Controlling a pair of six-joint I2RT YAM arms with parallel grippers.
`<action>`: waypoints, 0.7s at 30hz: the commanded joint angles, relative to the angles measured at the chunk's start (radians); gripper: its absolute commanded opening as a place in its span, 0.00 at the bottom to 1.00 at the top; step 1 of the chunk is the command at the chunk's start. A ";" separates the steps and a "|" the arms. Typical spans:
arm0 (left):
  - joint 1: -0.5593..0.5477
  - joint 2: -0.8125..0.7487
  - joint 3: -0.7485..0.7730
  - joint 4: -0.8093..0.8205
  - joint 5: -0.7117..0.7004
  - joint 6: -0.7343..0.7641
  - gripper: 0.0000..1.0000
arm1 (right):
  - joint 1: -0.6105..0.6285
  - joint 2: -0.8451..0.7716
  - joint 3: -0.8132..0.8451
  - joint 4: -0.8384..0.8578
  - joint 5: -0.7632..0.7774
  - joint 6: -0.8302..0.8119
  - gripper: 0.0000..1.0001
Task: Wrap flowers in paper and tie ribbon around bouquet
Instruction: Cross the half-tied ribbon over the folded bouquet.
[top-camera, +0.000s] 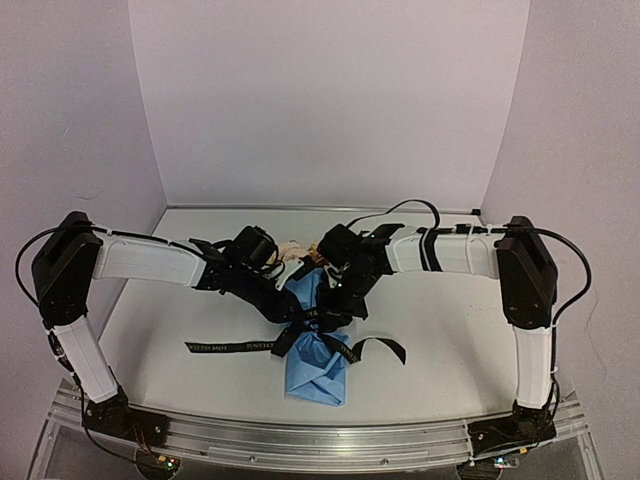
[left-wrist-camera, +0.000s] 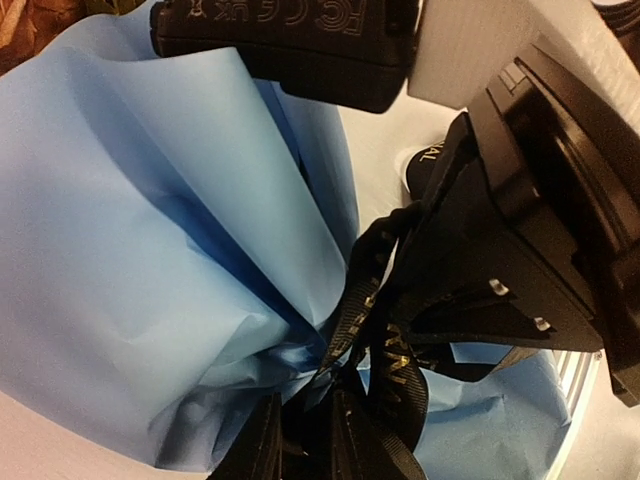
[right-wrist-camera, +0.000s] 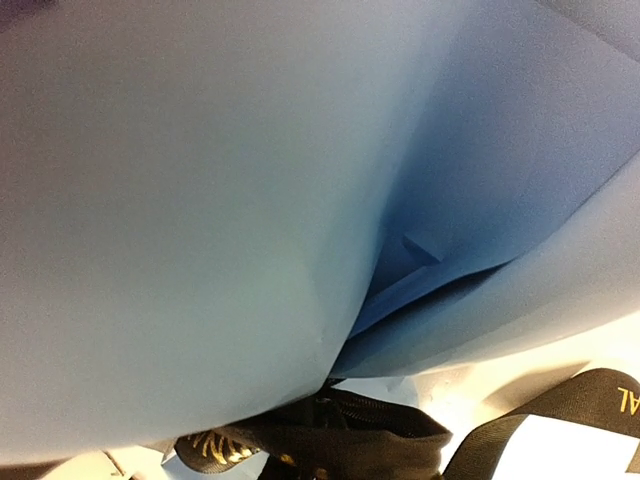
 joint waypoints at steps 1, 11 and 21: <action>0.003 -0.021 0.020 0.066 0.042 0.008 0.06 | 0.006 -0.052 -0.015 0.031 0.001 -0.002 0.00; 0.003 -0.132 -0.088 0.209 0.081 -0.027 0.00 | 0.001 -0.087 -0.111 0.175 0.011 0.029 0.00; 0.002 -0.141 -0.122 0.229 0.177 -0.031 0.00 | 0.000 -0.095 -0.152 0.328 0.040 0.023 0.00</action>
